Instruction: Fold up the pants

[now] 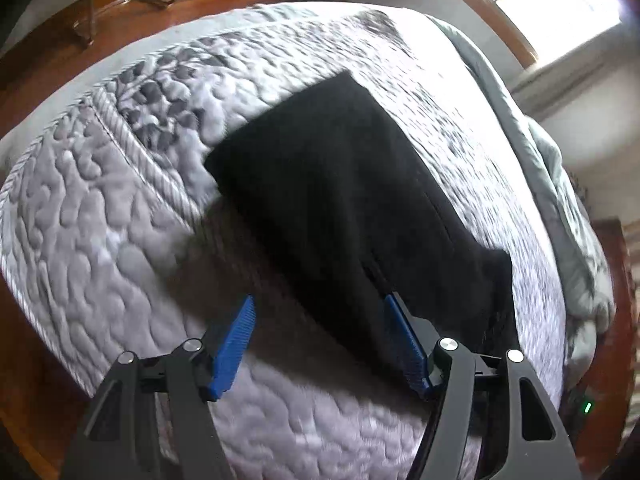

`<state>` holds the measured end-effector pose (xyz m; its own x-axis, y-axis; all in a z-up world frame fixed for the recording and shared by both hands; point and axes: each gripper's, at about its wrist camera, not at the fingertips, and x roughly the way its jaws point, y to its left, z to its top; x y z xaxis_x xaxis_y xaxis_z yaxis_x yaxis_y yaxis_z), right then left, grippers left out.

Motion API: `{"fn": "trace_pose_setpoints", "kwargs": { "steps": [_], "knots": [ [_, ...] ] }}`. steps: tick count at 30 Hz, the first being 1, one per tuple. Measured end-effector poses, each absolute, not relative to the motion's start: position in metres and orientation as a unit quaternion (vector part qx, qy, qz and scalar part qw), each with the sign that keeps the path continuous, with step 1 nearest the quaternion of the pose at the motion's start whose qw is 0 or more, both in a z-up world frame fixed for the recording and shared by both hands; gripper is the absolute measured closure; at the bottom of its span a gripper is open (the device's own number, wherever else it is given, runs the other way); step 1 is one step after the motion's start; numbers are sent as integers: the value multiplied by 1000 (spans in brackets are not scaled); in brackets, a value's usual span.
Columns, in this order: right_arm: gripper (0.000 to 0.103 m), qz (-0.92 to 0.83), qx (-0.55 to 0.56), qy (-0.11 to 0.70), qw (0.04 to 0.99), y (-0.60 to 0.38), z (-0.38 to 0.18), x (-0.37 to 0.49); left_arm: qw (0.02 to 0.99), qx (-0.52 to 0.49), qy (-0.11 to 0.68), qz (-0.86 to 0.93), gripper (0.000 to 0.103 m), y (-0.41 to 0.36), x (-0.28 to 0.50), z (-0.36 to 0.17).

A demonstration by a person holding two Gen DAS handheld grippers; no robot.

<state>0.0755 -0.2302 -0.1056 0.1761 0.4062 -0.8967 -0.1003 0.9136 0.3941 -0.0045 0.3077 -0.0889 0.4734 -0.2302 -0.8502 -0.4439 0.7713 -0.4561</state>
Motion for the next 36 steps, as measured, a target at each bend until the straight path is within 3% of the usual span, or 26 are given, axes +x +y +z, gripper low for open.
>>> {"fn": "trace_pose_setpoints", "kwargs": {
  "steps": [8,17,22,24,27,30,36],
  "knots": [
    [49,174,121,625,752,-230,-115,78,791,-364,485,79,36,344,15,-96],
    [44,174,132,621,753,-229,-121,80,786,-383,485,7,36,313,30,-95],
    [44,173,142,620,752,-231,-120,81,761,-400,510,25,36,311,37,-123],
    [44,177,142,617,754,-232,-120,80,768,-397,502,18,53,305,38,-116],
    [44,178,152,618,750,-235,-121,81,779,-385,495,17,71,297,41,-105],
    [44,178,158,618,749,-236,-120,81,787,-388,479,23,79,295,38,-94],
    [43,167,168,614,753,-246,-109,73,847,-324,421,-7,82,263,35,-46]
  ]
}}
